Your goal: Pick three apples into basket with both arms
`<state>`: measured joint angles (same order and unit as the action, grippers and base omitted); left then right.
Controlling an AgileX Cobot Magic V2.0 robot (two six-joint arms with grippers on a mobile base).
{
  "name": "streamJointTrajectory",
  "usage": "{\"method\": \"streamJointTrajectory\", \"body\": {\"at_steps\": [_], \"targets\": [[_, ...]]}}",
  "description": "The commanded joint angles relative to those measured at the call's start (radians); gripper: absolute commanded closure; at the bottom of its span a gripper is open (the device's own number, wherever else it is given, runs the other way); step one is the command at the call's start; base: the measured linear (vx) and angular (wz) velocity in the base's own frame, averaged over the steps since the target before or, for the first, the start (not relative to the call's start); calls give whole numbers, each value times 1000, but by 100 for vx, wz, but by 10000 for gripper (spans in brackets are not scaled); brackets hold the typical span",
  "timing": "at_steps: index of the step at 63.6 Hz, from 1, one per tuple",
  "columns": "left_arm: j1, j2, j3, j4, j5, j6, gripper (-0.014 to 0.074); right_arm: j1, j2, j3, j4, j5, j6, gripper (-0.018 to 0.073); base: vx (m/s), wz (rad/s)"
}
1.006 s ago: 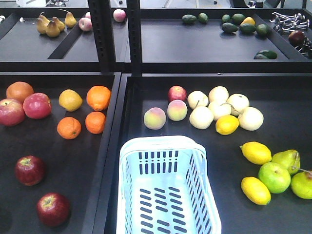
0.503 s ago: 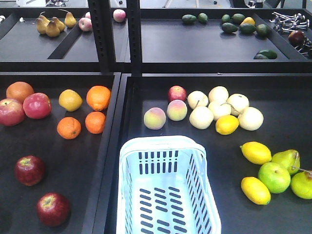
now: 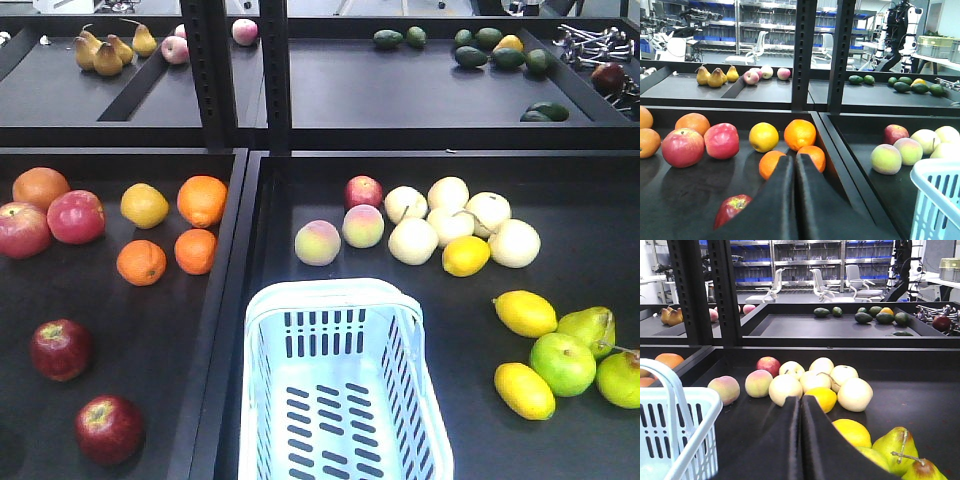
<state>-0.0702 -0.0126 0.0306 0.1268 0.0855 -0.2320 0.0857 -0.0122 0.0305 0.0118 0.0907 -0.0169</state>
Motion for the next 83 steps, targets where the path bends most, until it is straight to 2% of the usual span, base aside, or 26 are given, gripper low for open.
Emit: {"method": "streamJointTrajectory", "body": {"at_steps": [1, 10, 19, 29, 34, 43, 50, 56, 83], "targets": [[-7, 18, -8, -6, -70, -1, 603, -5, 10, 10, -3, -77, -7, 568, 0, 0], [-7, 19, -45, -9, -54, -6, 603, -5, 10, 10, -3, -77, -7, 568, 0, 0], [-7, 39, -182, -9, 40, -11, 603, -5, 10, 10, -3, -77, -7, 568, 0, 0], [-7, 151, -397, -9, 207, -11, 603, -5, 10, 10, -3, -77, -7, 568, 0, 0], [-7, 236, -518, -9, 328, 1, 603, -5, 10, 10, -3, -77, -7, 568, 0, 0], [-7, 393, -714, -11, 527, 51, 603, -5, 10, 10, -3, -77, -7, 568, 0, 0], [-7, 498, -847, -11, 633, 130, 603, -5, 10, 10, -3, -77, -7, 568, 0, 0], [-7, 561, -926, -12, 683, 185, 603, -5, 10, 10, -3, -77, -7, 568, 0, 0], [-7, 591, -964, -9, 720, 184, 601, -5, 10, 10, -3, -78, -7, 568, 0, 0]]}}
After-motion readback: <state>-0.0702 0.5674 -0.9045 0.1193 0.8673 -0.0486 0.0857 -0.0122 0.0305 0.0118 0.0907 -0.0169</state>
